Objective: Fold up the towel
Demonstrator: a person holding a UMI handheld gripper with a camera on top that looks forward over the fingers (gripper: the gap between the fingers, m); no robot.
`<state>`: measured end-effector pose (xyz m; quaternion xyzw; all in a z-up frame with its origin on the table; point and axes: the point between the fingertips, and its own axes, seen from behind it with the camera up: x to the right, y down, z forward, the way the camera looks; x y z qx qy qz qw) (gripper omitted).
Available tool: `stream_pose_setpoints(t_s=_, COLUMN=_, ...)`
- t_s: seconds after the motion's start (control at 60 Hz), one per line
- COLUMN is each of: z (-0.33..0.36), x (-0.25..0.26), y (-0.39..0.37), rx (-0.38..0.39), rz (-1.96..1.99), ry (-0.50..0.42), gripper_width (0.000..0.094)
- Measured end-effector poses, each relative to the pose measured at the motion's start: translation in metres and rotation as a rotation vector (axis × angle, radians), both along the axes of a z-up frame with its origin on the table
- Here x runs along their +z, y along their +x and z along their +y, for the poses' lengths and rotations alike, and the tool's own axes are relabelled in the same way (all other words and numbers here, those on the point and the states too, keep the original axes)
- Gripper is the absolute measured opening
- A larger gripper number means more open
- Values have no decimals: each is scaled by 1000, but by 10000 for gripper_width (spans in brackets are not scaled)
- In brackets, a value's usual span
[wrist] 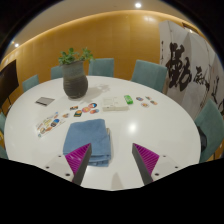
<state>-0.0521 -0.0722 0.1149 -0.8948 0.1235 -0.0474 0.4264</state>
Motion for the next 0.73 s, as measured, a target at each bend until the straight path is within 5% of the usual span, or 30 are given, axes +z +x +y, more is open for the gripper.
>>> stream_pose_setpoints(t_s=0.383, z=-153, x=120, y=-128, rx=8, rz=-103, ry=96, gripper_width=868)
stream_pose_setpoints(t_s=0.733, z=-238, x=153, y=-182, rx=-4, rz=-121, ry=110, gripper_width=867)
